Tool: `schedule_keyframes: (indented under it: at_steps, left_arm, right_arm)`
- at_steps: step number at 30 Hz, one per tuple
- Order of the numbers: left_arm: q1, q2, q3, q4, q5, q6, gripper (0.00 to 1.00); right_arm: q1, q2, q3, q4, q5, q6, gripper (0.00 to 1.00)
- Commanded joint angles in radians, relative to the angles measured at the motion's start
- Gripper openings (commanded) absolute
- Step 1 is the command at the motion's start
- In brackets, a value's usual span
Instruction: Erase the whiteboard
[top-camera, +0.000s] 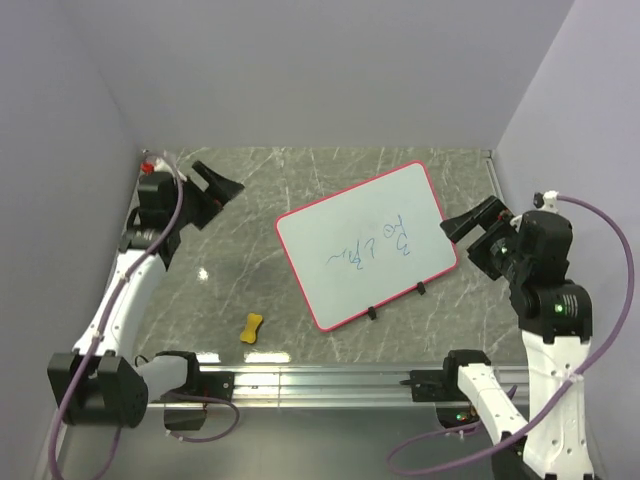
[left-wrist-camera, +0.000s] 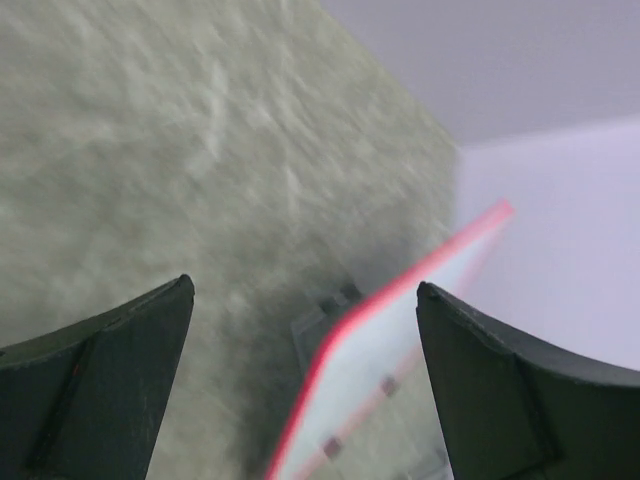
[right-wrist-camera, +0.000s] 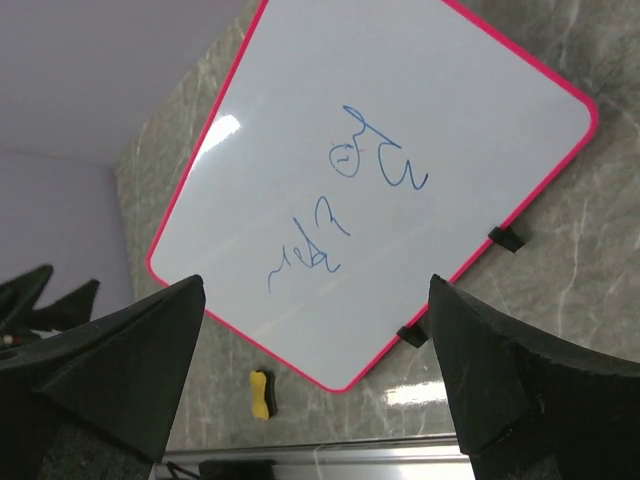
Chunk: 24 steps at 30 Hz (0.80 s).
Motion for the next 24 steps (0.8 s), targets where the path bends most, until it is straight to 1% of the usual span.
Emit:
schedule_keyframes:
  at_steps: [1,2,3,4,5,6,7,8,9,10,11,12,13,14,15,16,17,18,19,20,21,22,24]
  left_arm:
    - [0.016,-0.031,-0.202,0.235,0.431,-0.221,0.99]
    - [-0.008,-0.03,-0.205,0.183,0.389,-0.197,0.99]
    - [-0.069,-0.046,-0.155,0.092,0.313,-0.153,0.99]
    - [-0.094,-0.062,-0.129,-0.002,0.201,-0.113,0.99]
    - [-0.104,-0.09,-0.109,-0.039,0.184,-0.066,0.99]
    - [-0.107,-0.099,-0.071,-0.067,0.174,-0.045,0.99]
    - [-0.108,-0.107,-0.049,-0.148,0.135,-0.022,0.99]
    - [-0.113,-0.11,0.003,-0.197,0.101,0.02,1.0]
    - [-0.122,-0.109,0.024,-0.24,0.061,0.04,0.99]
    - [-0.125,-0.109,0.041,-0.289,0.033,0.057,0.99]
    - [-0.127,-0.112,0.069,-0.364,-0.017,0.077,0.99]
    - [-0.136,-0.116,0.078,-0.403,-0.039,0.084,0.99]
    - [-0.145,-0.124,0.084,-0.429,-0.059,0.085,0.99]
    - [-0.153,-0.148,0.089,-0.475,-0.106,0.082,0.99]
    - [-0.171,-0.161,0.091,-0.498,-0.128,0.079,0.99]
    - [-0.179,-0.173,0.094,-0.527,-0.152,0.073,0.99]
    - [-0.185,-0.194,0.098,-0.567,-0.172,0.053,0.99]
    - [-0.19,-0.207,0.098,-0.624,-0.188,0.044,0.99]
    - [-0.19,-0.222,0.094,-0.649,-0.189,0.036,0.99]
    - [-0.194,-0.262,0.077,-0.661,-0.188,0.024,0.99]
    - [-0.196,-0.282,0.068,-0.681,-0.186,0.019,1.0]
    - [-0.196,-0.299,0.06,-0.696,-0.189,0.015,0.99]
    - [-0.197,-0.328,0.049,-0.733,-0.208,-0.004,0.99]
  right_arm:
    - [0.006,0.073,0.015,0.104,-0.004,-0.046,1.0]
    - [0.005,0.09,0.0,0.157,-0.021,-0.057,1.0]
    - [0.002,0.11,-0.002,0.176,-0.034,-0.063,1.0]
    - [-0.004,0.159,0.0,0.196,-0.028,-0.07,1.0]
    - [-0.014,0.184,-0.003,0.206,-0.026,-0.084,1.0]
    - [-0.067,0.205,-0.013,0.222,-0.037,-0.086,1.0]
    - [-0.101,0.233,-0.029,0.295,-0.064,-0.086,1.0]
    - [-0.133,0.245,-0.077,0.347,-0.142,-0.083,0.99]
    - [-0.185,0.256,-0.098,0.393,-0.161,-0.08,0.99]
    - [-0.198,0.294,-0.108,0.461,-0.175,-0.084,0.99]
    - [-0.211,0.316,-0.108,0.482,-0.178,-0.102,0.99]
    - [-0.222,0.333,-0.114,0.512,-0.18,-0.101,0.99]
    - [-0.254,0.353,-0.135,0.635,-0.201,-0.089,0.99]
    - [-0.276,0.359,-0.201,0.723,-0.283,-0.04,0.99]
    - [-0.296,0.37,-0.238,0.816,-0.33,-0.014,0.99]
    - [-0.34,0.408,-0.299,0.998,-0.377,0.017,0.99]
    - [-0.359,0.44,-0.321,1.088,-0.437,0.076,0.99]
    - [-0.377,0.477,-0.332,1.16,-0.512,0.1,0.99]
    - [-0.391,0.557,-0.333,1.218,-0.547,0.117,0.99]
    - [-0.414,0.602,-0.335,1.337,-0.575,0.152,0.99]
    - [-0.422,0.647,-0.326,1.386,-0.604,0.167,0.99]
    - [-0.428,0.741,-0.313,1.459,-0.682,0.179,0.99]
    - [-0.437,0.831,-0.268,1.516,-0.753,0.213,0.98]
